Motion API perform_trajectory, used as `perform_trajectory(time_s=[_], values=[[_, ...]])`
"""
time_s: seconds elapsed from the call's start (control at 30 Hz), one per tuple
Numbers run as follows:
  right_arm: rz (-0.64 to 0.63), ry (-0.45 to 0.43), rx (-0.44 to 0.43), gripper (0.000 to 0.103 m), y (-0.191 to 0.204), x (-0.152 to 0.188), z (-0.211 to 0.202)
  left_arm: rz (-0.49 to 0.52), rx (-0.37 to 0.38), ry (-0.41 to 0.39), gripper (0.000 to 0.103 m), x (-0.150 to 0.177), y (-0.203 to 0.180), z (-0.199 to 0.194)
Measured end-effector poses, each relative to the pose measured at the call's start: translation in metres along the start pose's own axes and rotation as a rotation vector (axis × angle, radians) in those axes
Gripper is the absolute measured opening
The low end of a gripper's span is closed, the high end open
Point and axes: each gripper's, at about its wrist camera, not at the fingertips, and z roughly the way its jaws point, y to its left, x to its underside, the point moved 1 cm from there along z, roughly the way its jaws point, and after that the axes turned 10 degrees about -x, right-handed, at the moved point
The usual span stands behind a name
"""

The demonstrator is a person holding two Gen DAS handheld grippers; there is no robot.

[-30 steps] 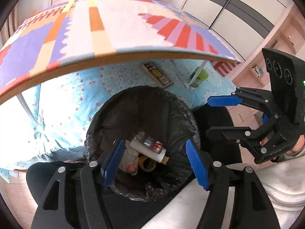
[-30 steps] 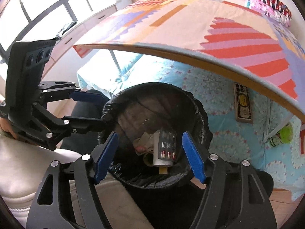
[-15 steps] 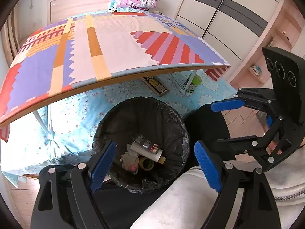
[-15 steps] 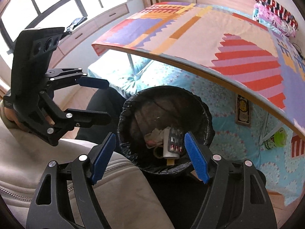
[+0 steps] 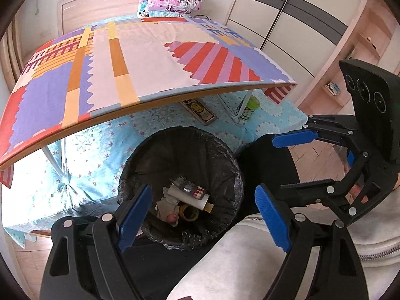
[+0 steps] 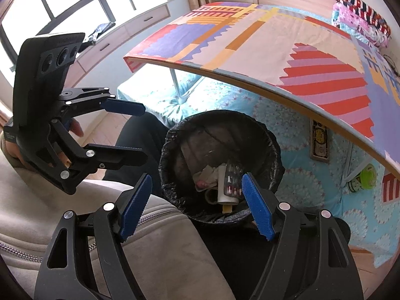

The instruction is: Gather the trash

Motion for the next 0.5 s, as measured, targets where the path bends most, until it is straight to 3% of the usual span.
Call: perform_trajectory(time_s=[0.5], values=[[-0.004, 0.002, -0.007, 0.074, 0.0003, 0.0010, 0.0027, -0.010, -0.009, 0.005, 0.081, 0.0007, 0.0019, 0.0020]])
